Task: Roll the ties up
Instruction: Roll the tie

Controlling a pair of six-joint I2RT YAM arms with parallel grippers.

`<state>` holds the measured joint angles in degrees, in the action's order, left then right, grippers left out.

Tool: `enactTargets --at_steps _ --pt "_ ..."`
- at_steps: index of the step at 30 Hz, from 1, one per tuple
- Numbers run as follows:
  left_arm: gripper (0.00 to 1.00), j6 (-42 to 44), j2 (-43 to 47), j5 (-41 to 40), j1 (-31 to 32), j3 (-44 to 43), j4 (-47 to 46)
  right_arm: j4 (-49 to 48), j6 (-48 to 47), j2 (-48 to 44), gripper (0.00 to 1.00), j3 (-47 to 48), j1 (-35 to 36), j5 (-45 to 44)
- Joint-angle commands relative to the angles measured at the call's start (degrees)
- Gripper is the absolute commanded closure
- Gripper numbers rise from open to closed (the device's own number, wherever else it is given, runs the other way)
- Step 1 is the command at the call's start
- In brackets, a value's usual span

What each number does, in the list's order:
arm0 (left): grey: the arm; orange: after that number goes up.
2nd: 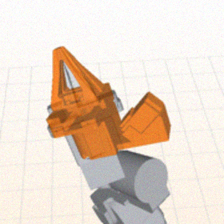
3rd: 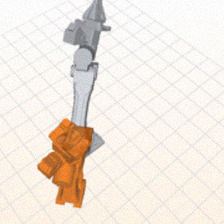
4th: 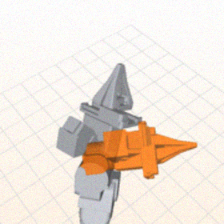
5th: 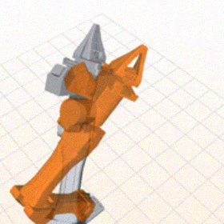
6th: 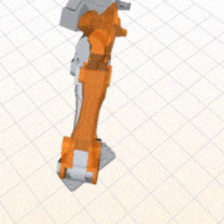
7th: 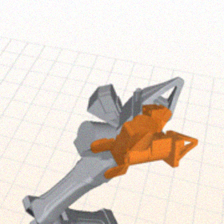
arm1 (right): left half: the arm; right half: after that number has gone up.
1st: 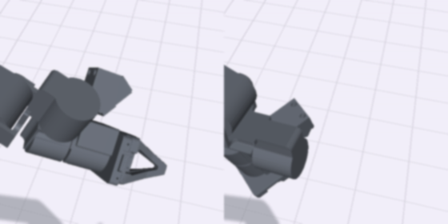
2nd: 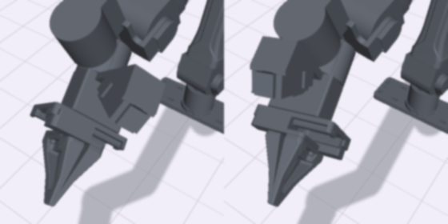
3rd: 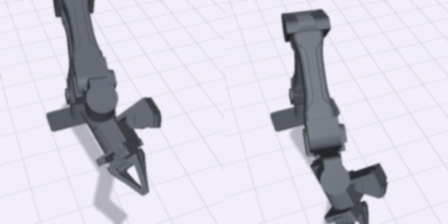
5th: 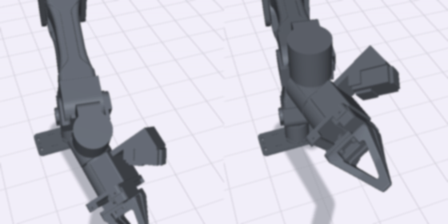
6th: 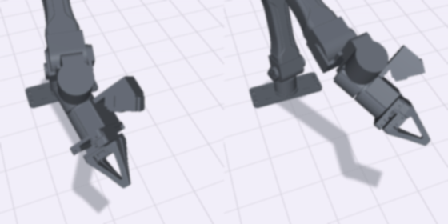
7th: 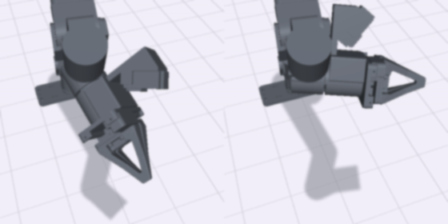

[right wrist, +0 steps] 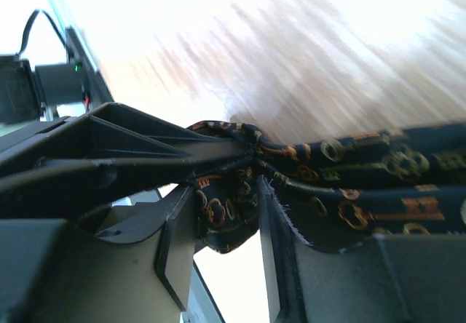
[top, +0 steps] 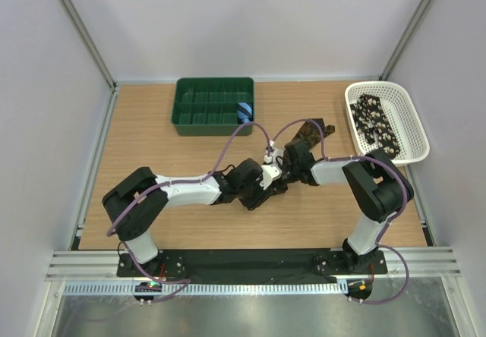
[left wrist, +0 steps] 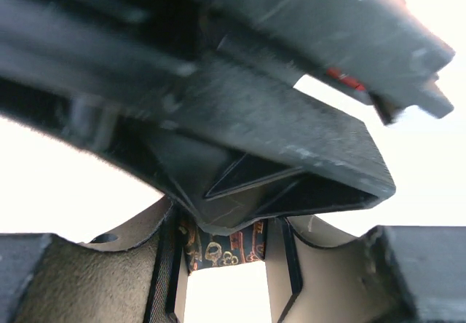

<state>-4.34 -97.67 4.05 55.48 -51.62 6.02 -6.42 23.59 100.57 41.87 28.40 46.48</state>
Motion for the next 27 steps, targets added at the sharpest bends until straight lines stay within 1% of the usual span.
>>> enactTargets --at_steps 1,3,5,8,11,13,14,16,17,18,21,22,23,25,27 --pt "0.85 -5.1 -3.8 -3.7 -1.0 1.2 7.8 -2.6 2.3 -5.0 0.55 -2.2 -2.9 -8.5" --pt "0.86 -5.2 -3.9 -3.5 -1.1 1.3 7.9 -3.2 3.3 -6.8 0.54 -3.4 -4.7 -9.0" --pt "0.86 -5.3 -4.0 -3.3 -1.2 1.5 7.8 -4.5 4.3 -9.2 0.50 -4.6 -5.6 -9.0" --pt "0.87 -5.9 -4.5 -3.0 -1.5 1.6 7.9 -5.4 5.5 -11.6 0.48 -5.6 -6.8 -9.4" --pt "0.88 -5.9 -4.5 -2.6 -1.7 1.6 7.9 -4.4 5.8 -13.6 0.48 -5.3 -7.6 -10.6" --pt "0.88 -5.8 -4.5 -2.5 -1.7 1.3 8.1 -4.1 6.1 -15.0 0.50 -6.1 -9.1 -11.3" --pt "0.88 -5.8 -4.7 -2.3 -1.7 1.2 8.4 -4.1 6.8 -16.3 0.52 -6.6 -9.8 -11.9" --pt "0.88 -5.9 -4.9 -2.3 -1.7 -0.1 10.1 -3.9 7.2 -20.4 0.53 -8.5 -11.9 -14.0" --pt "0.88 -6.0 -5.8 -1.9 -1.8 -1.4 11.7 -3.7 7.4 -22.2 0.53 -9.3 -12.6 -16.7" --pt "0.88 -6.1 -6.1 -1.8 -1.7 -2.2 12.7 -3.1 7.3 -26.8 0.53 -11.0 -13.0 -18.1" --pt "0.88 -6.7 -7.6 -1.9 -1.8 -5.0 16.3 -1.7 6.9 -34.9 0.55 -13.6 -13.1 -23.0" --pt "0.87 -7.3 -8.2 -1.9 -1.8 -6.3 18.0 -0.2 5.9 -42.8 0.55 -15.6 -13.1 -24.6" --pt "0.87 -7.4 -8.5 -1.9 -1.8 -6.9 18.7 -0.2 5.9 -42.8 0.56 -15.6 -13.0 -24.6" --pt "0.87 -7.8 -9.3 -2.1 -1.7 -8.3 20.7 2.6 3.6 -48.2 0.57 -15.9 -12.6 -24.9" --pt "0.87 -8.1 -10.8 -2.3 -1.7 -10.7 23.9 6.4 0.4 -50.5 0.57 -14.5 -10.8 -25.6"
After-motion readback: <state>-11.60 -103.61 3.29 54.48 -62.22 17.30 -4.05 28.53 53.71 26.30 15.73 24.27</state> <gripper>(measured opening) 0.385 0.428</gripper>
